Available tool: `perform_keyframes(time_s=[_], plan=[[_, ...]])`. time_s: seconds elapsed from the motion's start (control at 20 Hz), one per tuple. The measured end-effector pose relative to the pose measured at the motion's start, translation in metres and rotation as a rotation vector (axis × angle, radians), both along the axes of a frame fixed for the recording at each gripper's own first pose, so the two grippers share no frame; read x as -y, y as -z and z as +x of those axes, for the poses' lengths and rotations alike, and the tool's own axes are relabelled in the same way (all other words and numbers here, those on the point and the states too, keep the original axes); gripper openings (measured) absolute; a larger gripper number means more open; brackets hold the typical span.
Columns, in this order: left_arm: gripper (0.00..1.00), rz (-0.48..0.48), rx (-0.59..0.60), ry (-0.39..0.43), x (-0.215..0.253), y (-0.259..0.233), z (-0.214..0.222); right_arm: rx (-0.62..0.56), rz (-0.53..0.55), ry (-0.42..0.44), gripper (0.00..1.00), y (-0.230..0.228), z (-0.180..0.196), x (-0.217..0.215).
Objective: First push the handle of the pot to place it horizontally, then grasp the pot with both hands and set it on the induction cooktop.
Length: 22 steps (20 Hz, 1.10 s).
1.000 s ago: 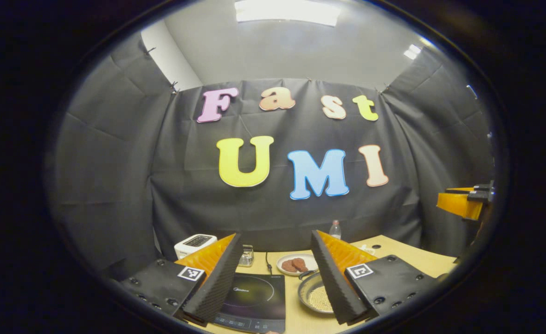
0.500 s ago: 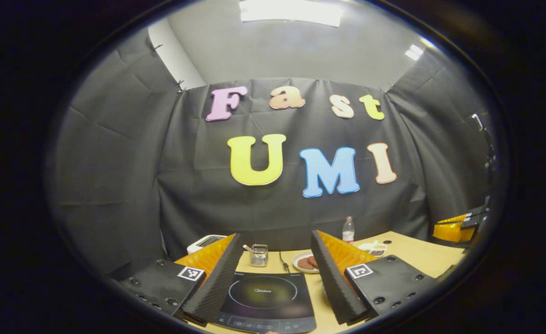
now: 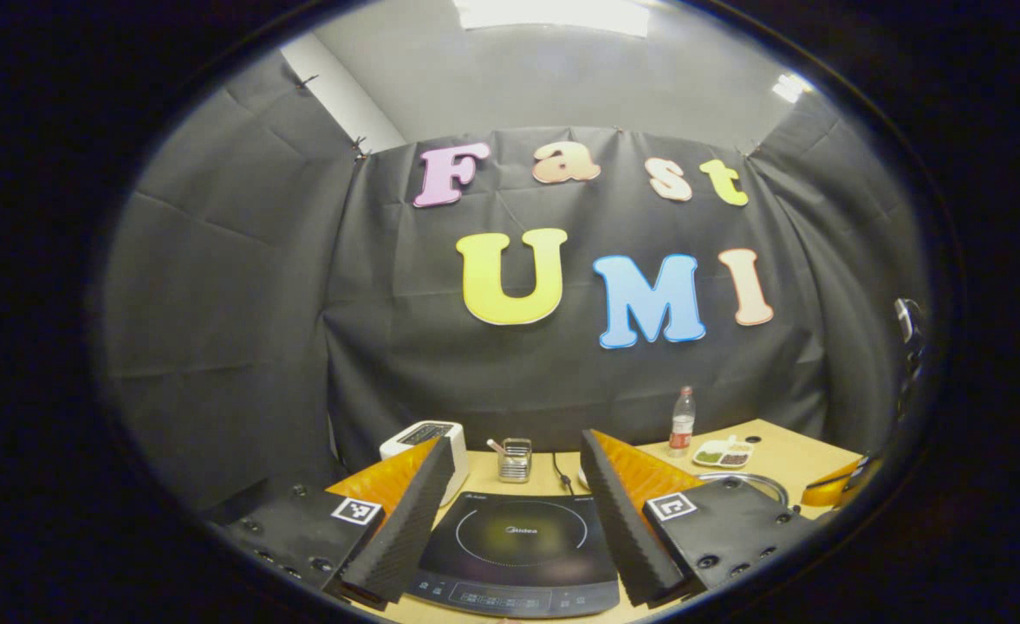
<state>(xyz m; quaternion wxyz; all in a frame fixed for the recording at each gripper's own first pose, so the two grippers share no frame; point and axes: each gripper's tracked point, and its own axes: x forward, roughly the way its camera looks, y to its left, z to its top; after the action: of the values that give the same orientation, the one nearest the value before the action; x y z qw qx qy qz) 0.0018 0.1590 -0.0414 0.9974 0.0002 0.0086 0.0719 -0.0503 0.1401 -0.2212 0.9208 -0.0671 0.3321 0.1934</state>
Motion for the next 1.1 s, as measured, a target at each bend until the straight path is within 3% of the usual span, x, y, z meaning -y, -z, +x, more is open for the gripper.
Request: perform_keyframes(time_s=[0.05, 0.1, 0.3, 0.45, 0.6, 1.1], plan=[[0.99, -0.005, -0.004, -0.002, 0.004, 0.001, 0.003, -0.032, 0.000, -0.018, 0.01, 0.009, -0.003, -0.001], [0.95, -0.009, -0.009, -0.007, 0.006, 0.002, 0.007, -0.063, 0.003, -0.029, 0.01, 0.018, -0.005, -0.001], [0.99, -0.035, -0.048, -0.013, 0.020, 0.015, 0.019, -0.184, 0.005, -0.075, 0.01, 0.052, -0.019, -0.001], [0.92, -0.034, -0.066, -0.009, 0.031, 0.022, 0.029, -0.246, 0.009, -0.088, 0.01, 0.071, -0.020, 0.001], [0.99, -0.028, -0.079, -0.002, 0.043, 0.025, 0.039, -0.303, 0.026, -0.062, 0.01, 0.082, -0.019, 0.009], [0.96, -0.013, -0.091, 0.043, 0.081, 0.028, 0.081, -0.354, 0.028, 0.024, 0.01, 0.096, 0.004, 0.051]])
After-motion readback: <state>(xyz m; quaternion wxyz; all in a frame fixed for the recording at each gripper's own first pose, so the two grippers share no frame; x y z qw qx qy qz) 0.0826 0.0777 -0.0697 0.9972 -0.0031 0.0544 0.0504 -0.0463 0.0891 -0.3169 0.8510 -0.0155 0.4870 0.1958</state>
